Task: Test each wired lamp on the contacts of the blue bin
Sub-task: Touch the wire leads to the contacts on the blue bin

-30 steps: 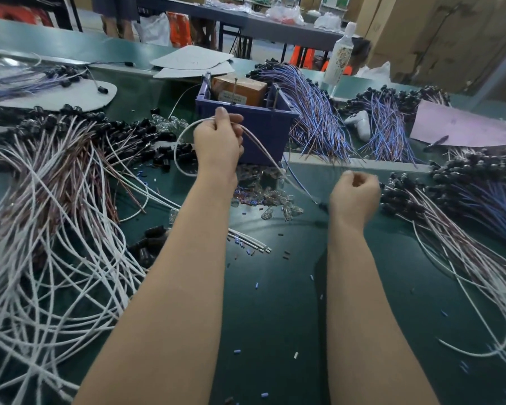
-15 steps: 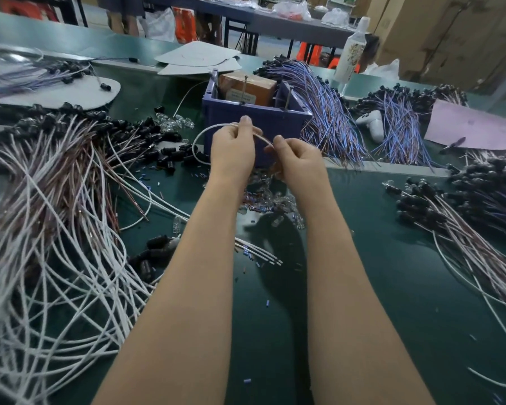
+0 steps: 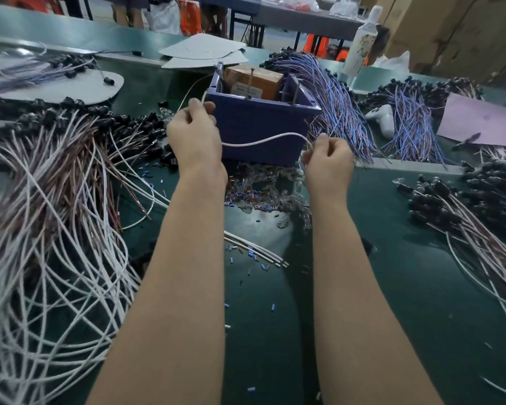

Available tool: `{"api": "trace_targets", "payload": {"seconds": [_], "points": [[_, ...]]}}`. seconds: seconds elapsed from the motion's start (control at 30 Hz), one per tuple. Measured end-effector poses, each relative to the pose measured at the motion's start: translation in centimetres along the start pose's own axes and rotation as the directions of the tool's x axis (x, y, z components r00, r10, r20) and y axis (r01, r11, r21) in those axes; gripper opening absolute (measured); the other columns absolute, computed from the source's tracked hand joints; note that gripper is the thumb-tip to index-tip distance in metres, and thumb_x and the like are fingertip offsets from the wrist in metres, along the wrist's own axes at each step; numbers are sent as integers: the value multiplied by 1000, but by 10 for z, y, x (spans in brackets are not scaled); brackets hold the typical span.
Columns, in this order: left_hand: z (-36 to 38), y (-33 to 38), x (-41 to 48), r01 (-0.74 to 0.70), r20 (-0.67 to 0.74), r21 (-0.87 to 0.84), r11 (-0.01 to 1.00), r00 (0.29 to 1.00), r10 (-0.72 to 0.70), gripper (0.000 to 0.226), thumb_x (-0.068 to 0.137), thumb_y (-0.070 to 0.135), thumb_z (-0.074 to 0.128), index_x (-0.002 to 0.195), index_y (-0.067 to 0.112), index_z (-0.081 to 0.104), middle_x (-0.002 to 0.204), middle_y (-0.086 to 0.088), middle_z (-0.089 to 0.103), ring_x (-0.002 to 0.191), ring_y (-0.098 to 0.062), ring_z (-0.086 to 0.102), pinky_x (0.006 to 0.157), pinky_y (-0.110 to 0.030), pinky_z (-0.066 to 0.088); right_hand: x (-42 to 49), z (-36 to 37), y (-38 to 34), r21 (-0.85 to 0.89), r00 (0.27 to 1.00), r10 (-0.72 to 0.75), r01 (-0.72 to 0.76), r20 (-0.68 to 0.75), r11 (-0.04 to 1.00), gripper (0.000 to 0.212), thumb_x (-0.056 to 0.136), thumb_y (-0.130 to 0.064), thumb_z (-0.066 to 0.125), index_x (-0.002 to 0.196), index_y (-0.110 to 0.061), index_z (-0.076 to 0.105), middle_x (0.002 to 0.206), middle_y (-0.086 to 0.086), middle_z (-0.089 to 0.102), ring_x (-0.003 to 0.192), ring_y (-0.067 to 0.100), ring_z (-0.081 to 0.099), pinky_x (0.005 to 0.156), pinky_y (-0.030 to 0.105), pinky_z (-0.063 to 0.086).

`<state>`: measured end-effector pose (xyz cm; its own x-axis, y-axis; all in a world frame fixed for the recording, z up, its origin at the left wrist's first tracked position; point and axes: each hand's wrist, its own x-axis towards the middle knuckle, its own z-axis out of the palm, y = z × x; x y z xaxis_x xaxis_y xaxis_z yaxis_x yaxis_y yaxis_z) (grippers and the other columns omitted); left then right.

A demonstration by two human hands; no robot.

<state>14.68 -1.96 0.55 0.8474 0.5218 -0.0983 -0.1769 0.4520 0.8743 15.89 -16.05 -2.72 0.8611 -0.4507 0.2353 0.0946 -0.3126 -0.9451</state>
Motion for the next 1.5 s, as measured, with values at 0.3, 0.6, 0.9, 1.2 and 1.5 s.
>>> {"api": "trace_targets", "payload": {"seconds": [0.3,0.6,0.9,1.2,1.5], "points": [[3,-10,4,157,11,-82,984,988,-157,29,96,-4,29,87,16,47,78,2,57,58,-4,47,52,-15,40,5,-5,-1,-4,989,-74,74,-126,997,19,99,-10,39,112,-7,52,90,0,63,89,19,60,82,30,47],[1,-18,-4,18,30,121,992,999,-21,20,100,10,42,84,17,49,64,1,54,35,0,41,37,-14,32,2,-4,-1,-192,965,-241,218,-106,957,12,96,-21,51,101,-15,60,89,0,64,89,22,58,85,36,47],[7,-6,-2,266,122,-170,949,961,-247,22,100,-1,28,96,13,45,74,0,61,53,-4,52,48,-16,43,0,-4,-2,-228,970,-229,205,-84,952,13,95,-24,54,103,-14,57,79,-3,63,73,16,58,60,21,35],[7,-22,-4,194,39,85,977,980,-198,21,103,18,39,83,15,43,62,0,51,30,0,39,36,-14,33,0,1,-9,-122,973,-224,216,-53,969,13,91,-6,53,103,-9,58,70,-6,57,71,15,56,70,20,40],[11,-16,4,361,134,-259,896,932,-337,21,101,4,27,102,6,47,62,0,62,41,-3,50,39,-14,39,-3,5,-10,-107,979,-204,201,-16,974,20,93,-8,49,105,-11,64,82,-5,61,81,16,60,74,21,43]]}}
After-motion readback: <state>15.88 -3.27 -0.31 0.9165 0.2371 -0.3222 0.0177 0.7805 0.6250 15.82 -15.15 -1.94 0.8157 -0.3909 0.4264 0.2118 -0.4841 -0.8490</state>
